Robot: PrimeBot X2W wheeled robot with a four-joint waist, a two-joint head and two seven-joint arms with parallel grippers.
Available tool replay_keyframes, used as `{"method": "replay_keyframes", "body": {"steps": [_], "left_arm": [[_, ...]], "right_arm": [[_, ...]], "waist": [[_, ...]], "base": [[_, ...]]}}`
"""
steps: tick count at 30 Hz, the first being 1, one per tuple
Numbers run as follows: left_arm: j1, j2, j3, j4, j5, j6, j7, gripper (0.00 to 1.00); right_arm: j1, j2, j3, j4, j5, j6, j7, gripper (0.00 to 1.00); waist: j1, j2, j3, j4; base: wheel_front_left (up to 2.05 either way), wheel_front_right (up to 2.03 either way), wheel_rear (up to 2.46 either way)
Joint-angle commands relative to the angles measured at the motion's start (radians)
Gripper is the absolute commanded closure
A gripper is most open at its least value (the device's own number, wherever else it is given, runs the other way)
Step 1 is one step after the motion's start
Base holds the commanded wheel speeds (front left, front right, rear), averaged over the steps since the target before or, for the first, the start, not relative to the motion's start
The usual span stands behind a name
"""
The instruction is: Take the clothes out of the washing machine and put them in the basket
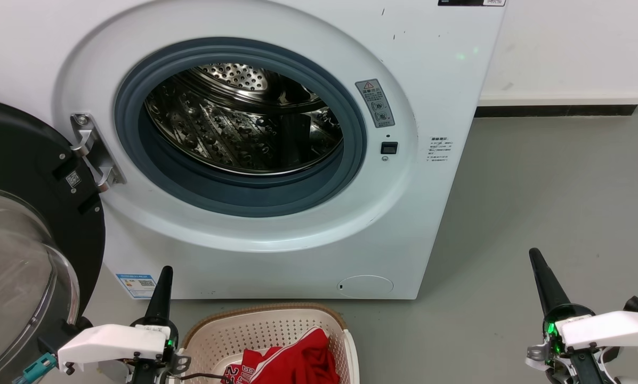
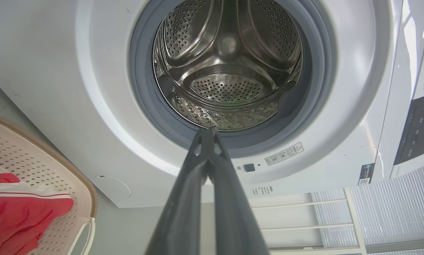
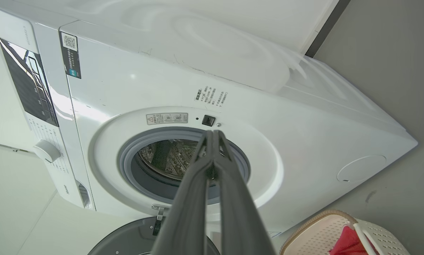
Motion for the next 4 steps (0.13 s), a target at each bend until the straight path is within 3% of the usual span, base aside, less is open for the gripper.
{"method": "replay_keyframes", "body": {"steps": [1, 4], "left_arm": [[-0.020, 0.001, 0.007, -0.002, -0.018, -0.005, 0.006, 1.00], [-0.023, 0.000, 0.009, 0.000, -0.046, -0.008, 0.012, 1.00]], "right_arm": [[-0.022, -0.004, -0.004, 0.000, 0.019, 0.000, 0.004, 1.00], [-0.025, -0.003, -0.008, 0.004, 0.048, 0.000, 0.009, 1.00]], "waist": [[0.0000, -0.0001, 0.000, 0.000], [0.0000, -0.0001, 0.001, 0.001]], "base": [[0.00, 0.00, 0.00], [0.00, 0.00, 0.00]]}}
